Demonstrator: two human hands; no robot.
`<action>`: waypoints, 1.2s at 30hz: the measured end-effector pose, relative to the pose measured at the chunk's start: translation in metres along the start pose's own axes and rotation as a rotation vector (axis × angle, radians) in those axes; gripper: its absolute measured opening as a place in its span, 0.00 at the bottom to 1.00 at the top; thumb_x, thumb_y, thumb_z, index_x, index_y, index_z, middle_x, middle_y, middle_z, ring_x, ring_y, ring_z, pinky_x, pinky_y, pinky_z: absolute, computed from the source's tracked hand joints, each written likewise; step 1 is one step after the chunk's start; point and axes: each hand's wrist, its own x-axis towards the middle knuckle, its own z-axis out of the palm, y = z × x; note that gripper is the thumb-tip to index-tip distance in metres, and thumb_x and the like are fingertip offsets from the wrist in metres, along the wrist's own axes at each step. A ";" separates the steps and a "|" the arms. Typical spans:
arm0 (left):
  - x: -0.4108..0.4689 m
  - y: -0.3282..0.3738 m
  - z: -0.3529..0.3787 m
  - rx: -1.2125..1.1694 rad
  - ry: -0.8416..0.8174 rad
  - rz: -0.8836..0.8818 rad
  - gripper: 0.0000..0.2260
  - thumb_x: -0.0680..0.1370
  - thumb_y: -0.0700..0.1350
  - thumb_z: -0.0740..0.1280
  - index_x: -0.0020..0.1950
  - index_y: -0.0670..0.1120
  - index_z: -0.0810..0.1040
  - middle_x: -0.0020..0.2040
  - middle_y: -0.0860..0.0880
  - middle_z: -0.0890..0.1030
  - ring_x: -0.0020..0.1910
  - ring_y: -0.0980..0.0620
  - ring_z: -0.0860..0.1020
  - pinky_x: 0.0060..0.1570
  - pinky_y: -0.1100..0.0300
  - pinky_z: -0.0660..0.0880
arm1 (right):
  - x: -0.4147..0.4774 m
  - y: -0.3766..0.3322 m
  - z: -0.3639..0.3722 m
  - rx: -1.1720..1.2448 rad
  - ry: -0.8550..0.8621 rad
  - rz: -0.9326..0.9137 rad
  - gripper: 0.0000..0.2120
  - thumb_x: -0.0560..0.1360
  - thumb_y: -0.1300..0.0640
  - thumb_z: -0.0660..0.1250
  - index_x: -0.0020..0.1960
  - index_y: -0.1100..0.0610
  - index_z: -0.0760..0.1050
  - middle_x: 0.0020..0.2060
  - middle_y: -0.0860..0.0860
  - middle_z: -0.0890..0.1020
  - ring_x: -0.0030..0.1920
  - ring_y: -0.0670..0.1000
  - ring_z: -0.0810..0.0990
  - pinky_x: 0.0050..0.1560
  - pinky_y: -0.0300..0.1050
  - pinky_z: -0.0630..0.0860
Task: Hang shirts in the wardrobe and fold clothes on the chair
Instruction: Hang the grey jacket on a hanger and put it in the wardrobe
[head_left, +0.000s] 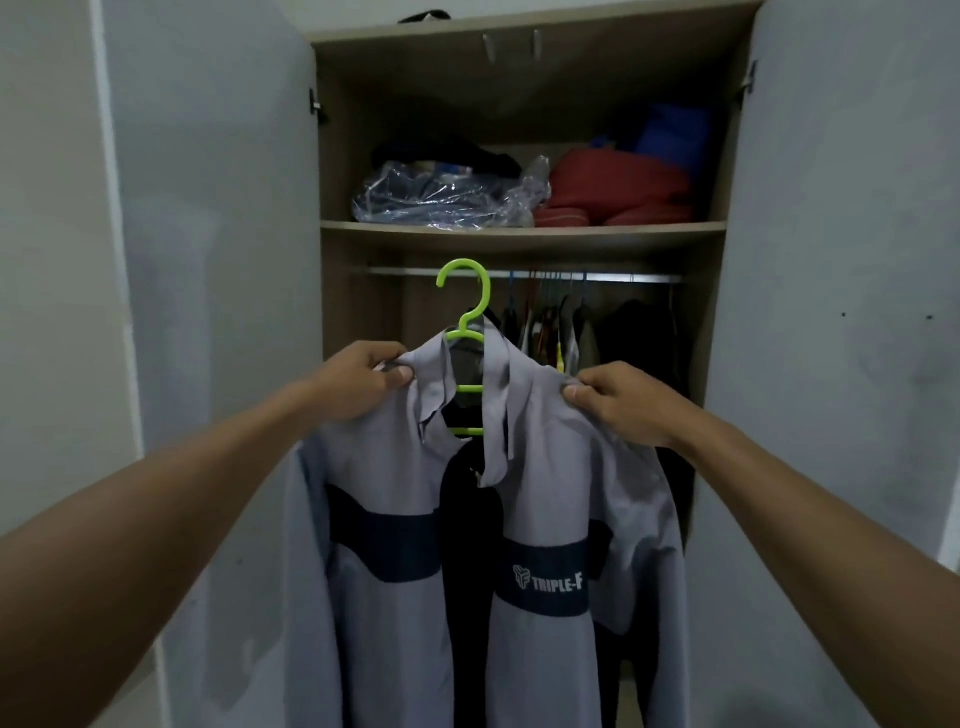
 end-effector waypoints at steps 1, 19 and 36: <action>0.011 -0.003 0.004 0.022 -0.007 0.001 0.08 0.81 0.41 0.66 0.43 0.49 0.78 0.37 0.52 0.77 0.40 0.54 0.72 0.41 0.59 0.68 | 0.006 0.005 0.000 -0.002 0.001 0.002 0.21 0.83 0.48 0.62 0.41 0.64 0.75 0.32 0.53 0.73 0.33 0.49 0.72 0.38 0.47 0.67; 0.161 -0.095 0.041 0.289 -0.070 -0.189 0.11 0.82 0.54 0.60 0.40 0.58 0.73 0.42 0.51 0.74 0.57 0.40 0.71 0.62 0.40 0.68 | 0.152 0.051 0.035 0.093 -0.111 -0.042 0.24 0.80 0.45 0.65 0.34 0.61 0.71 0.30 0.53 0.68 0.31 0.52 0.66 0.37 0.49 0.63; 0.281 -0.187 0.051 -0.127 0.110 -0.324 0.23 0.82 0.62 0.55 0.53 0.48 0.82 0.50 0.42 0.84 0.48 0.42 0.83 0.54 0.47 0.80 | 0.319 0.011 0.127 0.360 0.160 0.147 0.23 0.79 0.57 0.66 0.27 0.57 0.63 0.24 0.54 0.61 0.23 0.52 0.58 0.28 0.42 0.60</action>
